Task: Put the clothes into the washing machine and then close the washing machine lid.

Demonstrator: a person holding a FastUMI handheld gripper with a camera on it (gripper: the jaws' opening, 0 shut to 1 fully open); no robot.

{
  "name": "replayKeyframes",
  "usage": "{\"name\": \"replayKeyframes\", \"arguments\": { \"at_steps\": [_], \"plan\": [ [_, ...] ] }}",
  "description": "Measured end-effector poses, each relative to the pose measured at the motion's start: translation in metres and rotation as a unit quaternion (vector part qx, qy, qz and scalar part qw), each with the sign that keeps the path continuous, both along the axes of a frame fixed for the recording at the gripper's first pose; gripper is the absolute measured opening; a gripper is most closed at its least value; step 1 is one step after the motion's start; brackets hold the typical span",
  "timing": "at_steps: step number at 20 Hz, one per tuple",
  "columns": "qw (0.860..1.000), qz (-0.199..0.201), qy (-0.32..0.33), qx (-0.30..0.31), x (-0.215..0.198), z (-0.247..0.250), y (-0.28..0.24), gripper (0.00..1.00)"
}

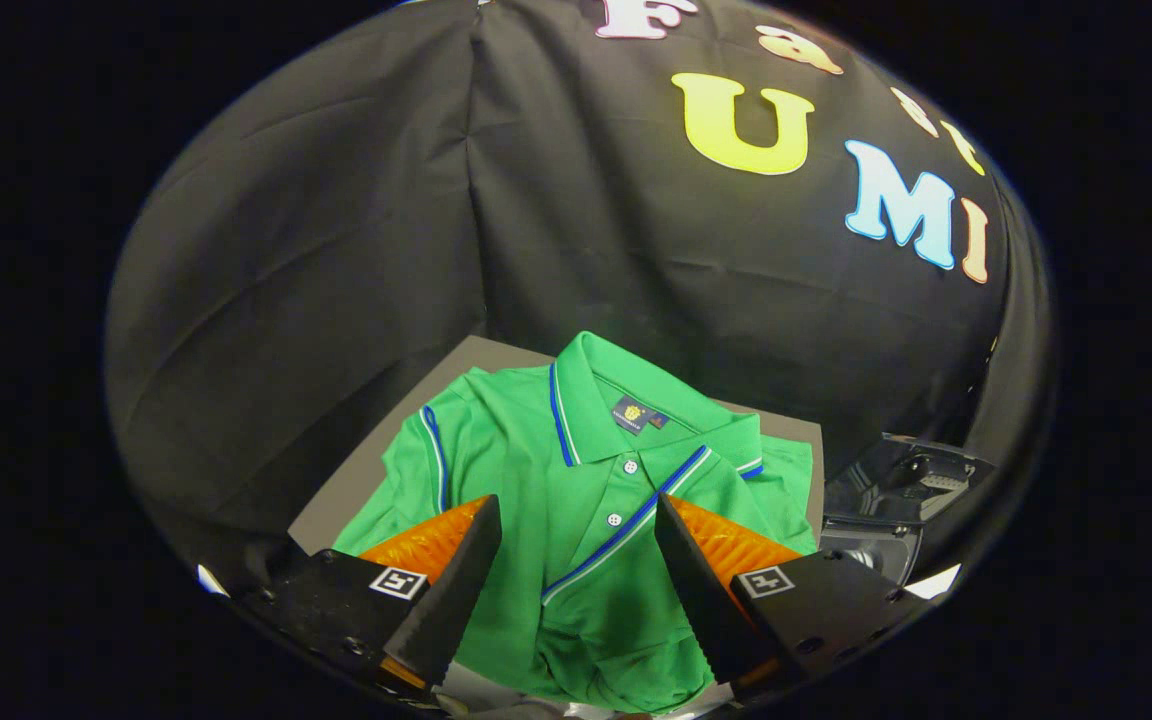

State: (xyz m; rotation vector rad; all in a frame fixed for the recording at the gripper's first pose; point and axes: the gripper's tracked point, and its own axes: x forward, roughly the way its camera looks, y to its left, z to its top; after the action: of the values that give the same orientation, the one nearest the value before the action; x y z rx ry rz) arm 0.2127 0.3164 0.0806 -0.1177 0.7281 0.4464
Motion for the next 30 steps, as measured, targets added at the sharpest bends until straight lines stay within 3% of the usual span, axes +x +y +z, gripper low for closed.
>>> {"name": "replayKeyframes", "arguments": {
  "at_steps": [6, 16, 18, 19, 22, 25, 26, 30],
  "plan": [
    [0.999, -0.006, 0.029, -0.037, 0.0, -0.044, -0.008, 0.98],
    [1.0, 0.008, 0.024, -0.015, -0.005, -0.043, -0.004, 0.97],
    [0.999, 0.009, 0.026, -0.019, -0.005, -0.043, -0.004, 0.8],
    [0.999, 0.016, 0.026, -0.016, -0.006, -0.041, -0.002, 0.8],
    [1.0, -0.003, 0.021, -0.006, -0.004, -0.041, -0.004, 0.19],
    [1.0, 0.02, -0.006, -0.006, -0.003, -0.032, -0.003, 0.19],
    [0.999, 0.016, -0.025, 0.033, -0.004, -0.028, -0.002, 0.02],
    [0.998, 0.022, -0.033, 0.051, -0.008, -0.036, -0.009, 0.02]
  ]
}}
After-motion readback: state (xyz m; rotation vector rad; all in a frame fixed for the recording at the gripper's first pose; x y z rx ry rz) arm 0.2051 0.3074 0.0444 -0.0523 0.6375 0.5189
